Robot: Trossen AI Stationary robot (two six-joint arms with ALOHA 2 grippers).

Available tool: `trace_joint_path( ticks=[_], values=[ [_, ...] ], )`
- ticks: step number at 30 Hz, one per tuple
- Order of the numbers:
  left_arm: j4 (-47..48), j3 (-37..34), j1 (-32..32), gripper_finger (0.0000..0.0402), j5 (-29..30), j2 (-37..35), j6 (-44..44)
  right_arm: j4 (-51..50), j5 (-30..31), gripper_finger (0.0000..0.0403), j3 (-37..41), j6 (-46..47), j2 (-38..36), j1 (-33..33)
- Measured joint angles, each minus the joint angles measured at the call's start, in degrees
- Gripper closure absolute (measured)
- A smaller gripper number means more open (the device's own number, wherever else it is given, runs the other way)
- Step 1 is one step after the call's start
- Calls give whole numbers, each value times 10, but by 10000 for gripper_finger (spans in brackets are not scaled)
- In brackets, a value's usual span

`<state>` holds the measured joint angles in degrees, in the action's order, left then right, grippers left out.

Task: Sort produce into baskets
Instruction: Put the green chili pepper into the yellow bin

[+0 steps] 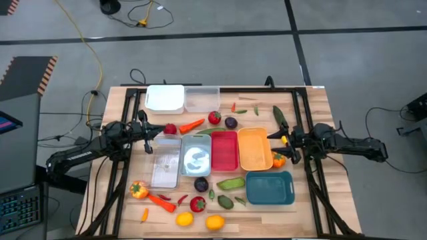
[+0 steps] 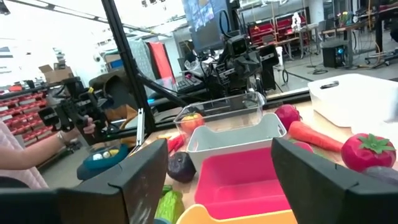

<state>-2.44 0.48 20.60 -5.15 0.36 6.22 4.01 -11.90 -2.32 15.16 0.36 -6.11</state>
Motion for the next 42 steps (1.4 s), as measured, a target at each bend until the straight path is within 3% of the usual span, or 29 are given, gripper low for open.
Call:
trace_joint_path(
  ticks=[8,14,18,27,36,42],
  values=[
    [0,0,0,401,0,0,0,-114,60,88,-99,-2,0,0],
    [0,0,0,401,0,0,0,-244,250,88,-189,-1,17,0],
    [0,0,0,401,0,0,0,-293,346,88,-237,-1,58,0],
    [0,0,0,401,0,0,0,-349,423,88,-326,29,220,-23],
    [0,0,0,401,0,0,0,-471,430,88,-436,111,389,-147],
    [0,0,0,401,0,0,0,-500,344,88,-464,123,488,-245]
  ],
)
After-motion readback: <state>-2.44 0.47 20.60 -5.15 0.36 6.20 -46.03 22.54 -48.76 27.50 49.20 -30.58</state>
